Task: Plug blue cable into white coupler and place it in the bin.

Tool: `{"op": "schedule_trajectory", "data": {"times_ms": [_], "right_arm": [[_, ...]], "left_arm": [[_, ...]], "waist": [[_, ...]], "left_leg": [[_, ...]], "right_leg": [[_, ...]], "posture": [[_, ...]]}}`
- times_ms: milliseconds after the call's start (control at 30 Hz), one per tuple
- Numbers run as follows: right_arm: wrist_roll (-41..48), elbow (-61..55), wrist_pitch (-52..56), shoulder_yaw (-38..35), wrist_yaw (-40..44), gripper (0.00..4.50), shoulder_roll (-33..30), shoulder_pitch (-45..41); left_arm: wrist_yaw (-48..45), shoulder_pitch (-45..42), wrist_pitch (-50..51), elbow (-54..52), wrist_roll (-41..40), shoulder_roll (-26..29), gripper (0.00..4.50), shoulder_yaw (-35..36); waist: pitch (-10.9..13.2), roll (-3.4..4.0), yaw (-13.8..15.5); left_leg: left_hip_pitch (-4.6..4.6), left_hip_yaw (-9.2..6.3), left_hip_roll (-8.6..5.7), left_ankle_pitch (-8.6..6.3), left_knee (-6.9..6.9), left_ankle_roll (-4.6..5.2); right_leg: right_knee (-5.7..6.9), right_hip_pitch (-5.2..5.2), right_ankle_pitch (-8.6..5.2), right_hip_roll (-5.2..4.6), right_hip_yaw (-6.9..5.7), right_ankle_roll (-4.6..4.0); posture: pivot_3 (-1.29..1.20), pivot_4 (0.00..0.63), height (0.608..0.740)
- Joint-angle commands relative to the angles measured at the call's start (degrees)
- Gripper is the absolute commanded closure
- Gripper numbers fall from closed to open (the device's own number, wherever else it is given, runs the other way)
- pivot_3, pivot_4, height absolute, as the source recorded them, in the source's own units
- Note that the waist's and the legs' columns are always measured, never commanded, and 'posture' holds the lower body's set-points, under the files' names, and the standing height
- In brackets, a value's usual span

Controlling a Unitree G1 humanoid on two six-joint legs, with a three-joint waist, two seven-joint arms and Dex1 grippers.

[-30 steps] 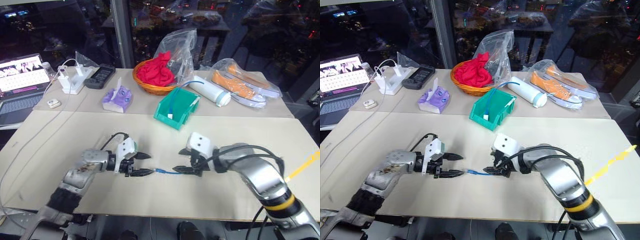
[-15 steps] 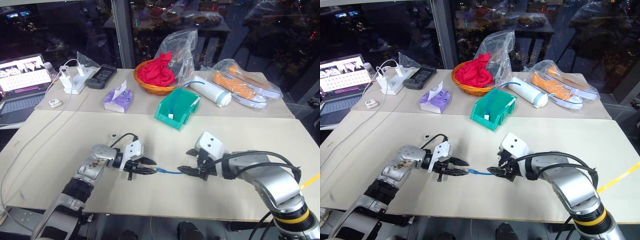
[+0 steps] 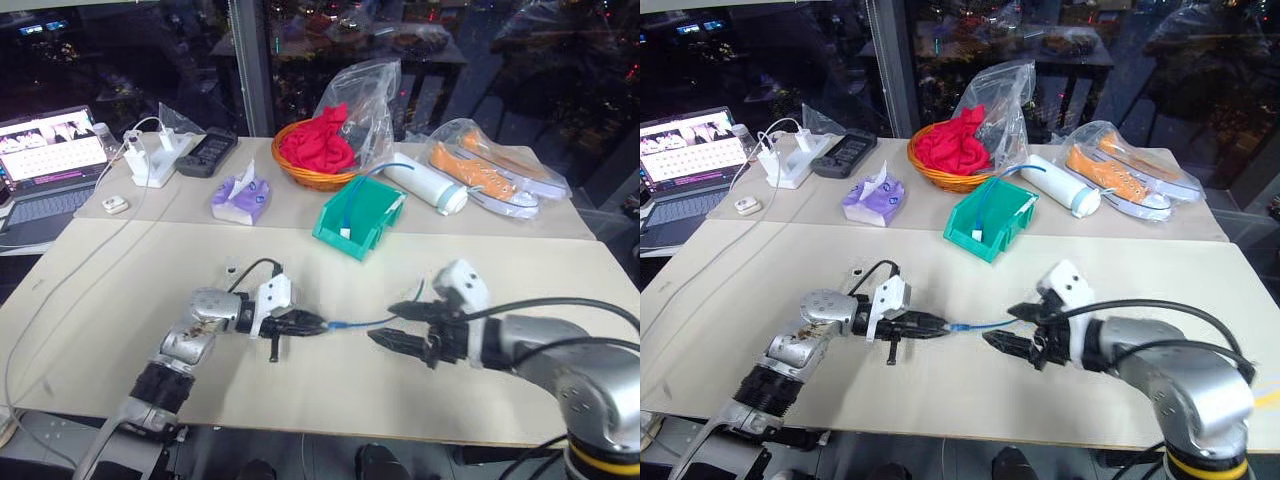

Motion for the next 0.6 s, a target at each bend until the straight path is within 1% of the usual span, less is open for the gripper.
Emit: {"op": "schedule_trajectory", "data": {"times_ms": [33, 67, 133, 167, 200, 267, 400, 533, 600], "right_arm": [[10.2, -3.4, 4.7, -3.9, -4.5, 0.79, 4.6, 1.5], [9.9, -3.1, 6.2, -3.2, -7.6, 0.79, 6.8, 1.6], [6.2, -1.1, 9.2, -1.6, -15.6, 0.79, 13.7, 0.4], [5.4, -0.2, 10.5, -2.2, -18.5, 0.79, 17.2, -0.5], [5.5, 0.6, 11.0, -4.0, -21.5, 0.79, 22.1, -1.6], [7.7, 0.3, 10.7, -6.1, -24.7, 0.79, 27.9, -3.1], [6.7, 1.3, 11.9, -6.9, -30.5, 0.79, 34.0, -3.5], [12.0, 3.4, 8.8, -11.1, -36.7, 0.79, 42.4, -5.1], [13.5, 5.0, 7.7, -11.8, -39.9, 0.79, 44.1, -5.8]], "left_arm": [[4.1, 2.0, 3.2, -8.1, -1.6, -0.6, 4.44, 0.9], [5.1, 2.5, 3.7, -9.3, -1.6, -0.8, 4.44, 0.9], [6.9, 3.2, 5.2, -11.9, -2.2, -1.4, 4.44, 0.9], [7.2, 3.4, 5.8, -12.7, -2.4, -1.4, 4.44, 0.8], [7.5, 3.7, 6.5, -13.6, -2.5, -1.3, 4.44, 0.7], [7.7, 4.0, 7.1, -14.3, -2.6, -1.2, 4.44, 0.6], [8.1, 4.1, 7.4, -14.6, -2.6, -1.0, 4.44, 0.5], [8.0, 4.1, 7.3, -14.4, -2.7, -0.9, 4.44, 0.3], [8.0, 4.1, 7.0, -14.1, -2.6, -0.7, 4.44, 0.2]], "waist": [[0.0, 0.02, -0.3], [0.0, 0.02, -0.4], [0.0, 0.03, -0.7], [0.0, 0.06, -0.8], [0.0, 0.07, -0.8], [0.0, 0.09, -0.9], [0.0, 0.18, -0.7], [0.0, 0.21, -0.7], [0.0, 0.23, -1.0]], "left_leg": [[0.0, 0.01, -0.01, 0.0, 0.01, 0.0], [0.03, 0.01, -0.01, 0.0, 0.03, 0.0], [0.09, 0.0, 0.02, 0.01, 0.05, -0.01], [0.13, 0.0, 0.02, 0.01, 0.04, -0.01], [0.11, 0.0, 0.02, 0.02, 0.04, -0.03], [0.09, 0.0, 0.01, 0.05, 0.04, -0.09], [0.07, -0.02, 0.03, 0.07, -0.03, -0.12], [0.0, -0.02, 0.02, 0.1, -0.04, -0.17], [0.06, -0.03, 0.04, 0.1, -0.14, -0.17]], "right_leg": [[-0.01, 0.0, 0.0, -0.01, 0.02, 0.0], [0.0, 0.04, 0.0, 0.0, 0.03, 0.0], [0.06, 0.08, 0.0, 0.06, 0.02, 0.0], [0.13, 0.06, -0.02, 0.07, 0.04, -0.02], [0.22, -0.02, -0.02, 0.07, 0.06, -0.03], [0.22, -0.03, -0.03, 0.04, 0.06, -0.02], [0.17, -0.05, -0.03, 0.06, 0.02, -0.02], [0.1, -0.08, -0.03, 0.0, -0.01, -0.02], [0.13, -0.07, -0.04, 0.04, -0.02, -0.04]], "posture": [[0.0, 0.15, 0.723], [0.0, 0.15, 0.723], [0.0, 0.15, 0.723], [0.0, 0.15, 0.723], [0.0, 0.15, 0.723], [0.0, 0.15, 0.723], [0.0, 0.15, 0.723], [0.0, 0.15, 0.723], [0.0, 0.15, 0.723]]}}
